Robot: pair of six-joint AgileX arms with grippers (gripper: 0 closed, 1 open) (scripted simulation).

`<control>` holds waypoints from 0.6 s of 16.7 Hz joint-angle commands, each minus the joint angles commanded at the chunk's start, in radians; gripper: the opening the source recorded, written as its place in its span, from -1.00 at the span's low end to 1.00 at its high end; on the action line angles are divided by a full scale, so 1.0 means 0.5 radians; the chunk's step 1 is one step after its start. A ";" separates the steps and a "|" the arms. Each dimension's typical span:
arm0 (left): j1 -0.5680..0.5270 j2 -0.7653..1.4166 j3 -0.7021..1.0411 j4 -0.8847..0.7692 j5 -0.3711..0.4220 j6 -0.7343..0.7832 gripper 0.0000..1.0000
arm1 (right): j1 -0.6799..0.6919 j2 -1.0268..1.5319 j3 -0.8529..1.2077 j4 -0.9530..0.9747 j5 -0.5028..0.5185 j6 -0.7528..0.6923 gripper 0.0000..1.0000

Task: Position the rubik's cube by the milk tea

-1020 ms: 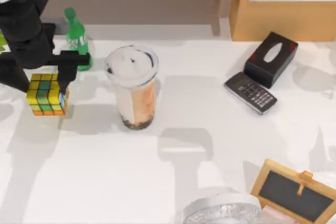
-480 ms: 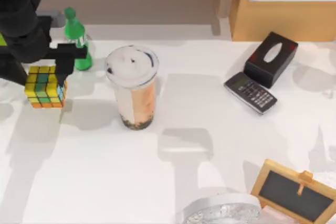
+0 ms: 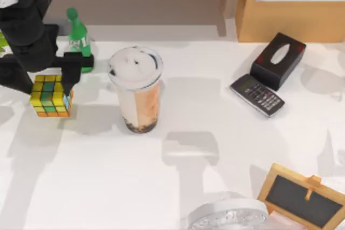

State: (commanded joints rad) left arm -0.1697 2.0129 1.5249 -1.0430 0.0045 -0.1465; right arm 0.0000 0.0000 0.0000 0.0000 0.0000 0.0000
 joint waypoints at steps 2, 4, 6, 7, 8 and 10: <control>-0.014 0.036 -0.041 0.007 0.005 -0.004 -1.00 | 0.000 0.000 0.000 0.000 0.000 0.000 1.00; -0.015 0.042 -0.046 0.008 0.005 -0.005 -1.00 | 0.000 0.000 0.000 0.000 0.000 0.000 1.00; -0.015 0.042 -0.046 0.008 0.005 -0.005 -1.00 | 0.000 0.000 0.000 0.000 0.000 0.000 1.00; -0.015 0.042 -0.046 0.008 0.005 -0.005 -1.00 | 0.000 0.000 0.000 0.000 0.000 0.000 1.00; -0.015 0.042 -0.046 0.008 0.005 -0.005 -0.85 | 0.000 0.000 0.000 0.000 0.000 0.000 1.00; -0.015 0.042 -0.046 0.008 0.005 -0.005 -0.55 | 0.000 0.000 0.000 0.000 0.000 0.000 1.00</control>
State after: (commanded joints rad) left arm -0.1775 2.0339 1.5017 -1.0391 0.0071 -0.1489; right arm 0.0000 0.0000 0.0000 0.0000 0.0000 0.0000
